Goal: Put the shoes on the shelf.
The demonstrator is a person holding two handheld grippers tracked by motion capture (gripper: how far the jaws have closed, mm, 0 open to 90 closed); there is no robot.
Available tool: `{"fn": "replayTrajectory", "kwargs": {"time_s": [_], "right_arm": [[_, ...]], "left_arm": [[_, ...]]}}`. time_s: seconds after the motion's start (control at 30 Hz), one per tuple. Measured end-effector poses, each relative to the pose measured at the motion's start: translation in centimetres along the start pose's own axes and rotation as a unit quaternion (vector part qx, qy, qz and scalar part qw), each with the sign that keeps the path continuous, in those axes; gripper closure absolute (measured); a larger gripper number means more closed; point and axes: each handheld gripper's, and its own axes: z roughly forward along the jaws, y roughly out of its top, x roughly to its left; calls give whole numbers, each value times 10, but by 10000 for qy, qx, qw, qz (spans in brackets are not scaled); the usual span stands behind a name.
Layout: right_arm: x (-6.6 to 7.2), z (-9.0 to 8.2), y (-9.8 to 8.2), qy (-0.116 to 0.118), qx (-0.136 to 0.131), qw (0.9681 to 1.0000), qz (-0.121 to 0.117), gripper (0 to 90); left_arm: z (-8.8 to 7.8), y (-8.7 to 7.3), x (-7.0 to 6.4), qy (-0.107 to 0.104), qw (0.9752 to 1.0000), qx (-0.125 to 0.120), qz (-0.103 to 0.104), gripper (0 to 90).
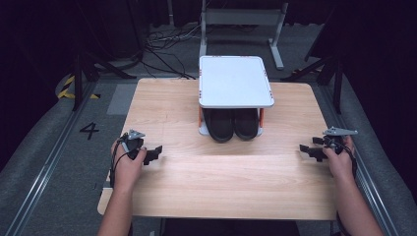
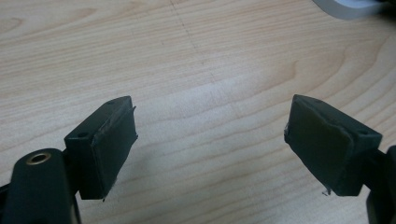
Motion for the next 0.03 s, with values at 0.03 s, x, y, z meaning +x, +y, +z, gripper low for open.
{"fn": "replayTrajectory", "kwargs": {"time_s": [0.03], "right_arm": [[1,0,-1,25,-21,10000,-21,213]], "left_arm": [[0,1,-1,12,10000,7,3,168]]}}
